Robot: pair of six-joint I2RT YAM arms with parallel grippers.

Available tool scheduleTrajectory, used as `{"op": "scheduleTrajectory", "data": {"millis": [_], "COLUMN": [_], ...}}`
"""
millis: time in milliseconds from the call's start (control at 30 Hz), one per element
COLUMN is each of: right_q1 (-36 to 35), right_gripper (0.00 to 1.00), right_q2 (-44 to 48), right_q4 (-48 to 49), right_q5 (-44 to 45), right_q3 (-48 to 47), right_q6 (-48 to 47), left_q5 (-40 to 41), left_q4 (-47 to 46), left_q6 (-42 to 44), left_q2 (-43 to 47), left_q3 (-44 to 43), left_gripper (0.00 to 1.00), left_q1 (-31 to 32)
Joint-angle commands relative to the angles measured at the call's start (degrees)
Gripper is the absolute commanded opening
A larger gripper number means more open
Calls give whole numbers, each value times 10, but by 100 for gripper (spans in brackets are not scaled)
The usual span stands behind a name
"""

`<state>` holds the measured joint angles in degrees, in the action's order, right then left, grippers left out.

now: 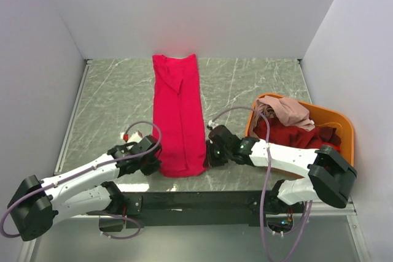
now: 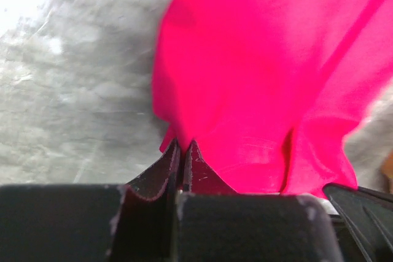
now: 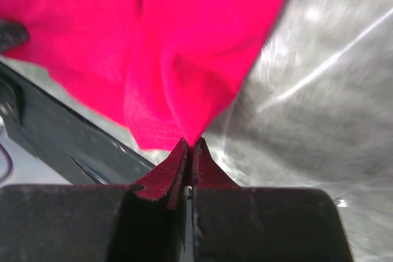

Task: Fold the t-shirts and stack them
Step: Fold the tshirt

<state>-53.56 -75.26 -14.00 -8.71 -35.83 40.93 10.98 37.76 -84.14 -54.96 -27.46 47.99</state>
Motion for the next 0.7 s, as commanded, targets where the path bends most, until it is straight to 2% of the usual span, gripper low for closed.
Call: {"op": "scheduleTrajectory", "data": {"millis": [0, 167, 333, 667], "right_q1": [12, 50, 79, 138], "right_gripper": [0, 0, 0, 0], "right_q2": [15, -18, -62, -199], "right_q4": [-46, -33, -38, -74], "right_q5": [86, 107, 124, 116], "right_q3": [-79, -147, -241, -404], "right_q6": [-21, -44, -71, -108], "left_q5": [67, 97, 75, 42], "left_q4": [17, -7, -61, -75], "left_q6": [14, 80, 174, 268], "left_q2": [-10, -78, -134, -289], "left_q3": [-70, -160, -234, -392], "left_gripper": [1, 1, 1, 1], "left_q1": [2, -46, -137, -213]}}
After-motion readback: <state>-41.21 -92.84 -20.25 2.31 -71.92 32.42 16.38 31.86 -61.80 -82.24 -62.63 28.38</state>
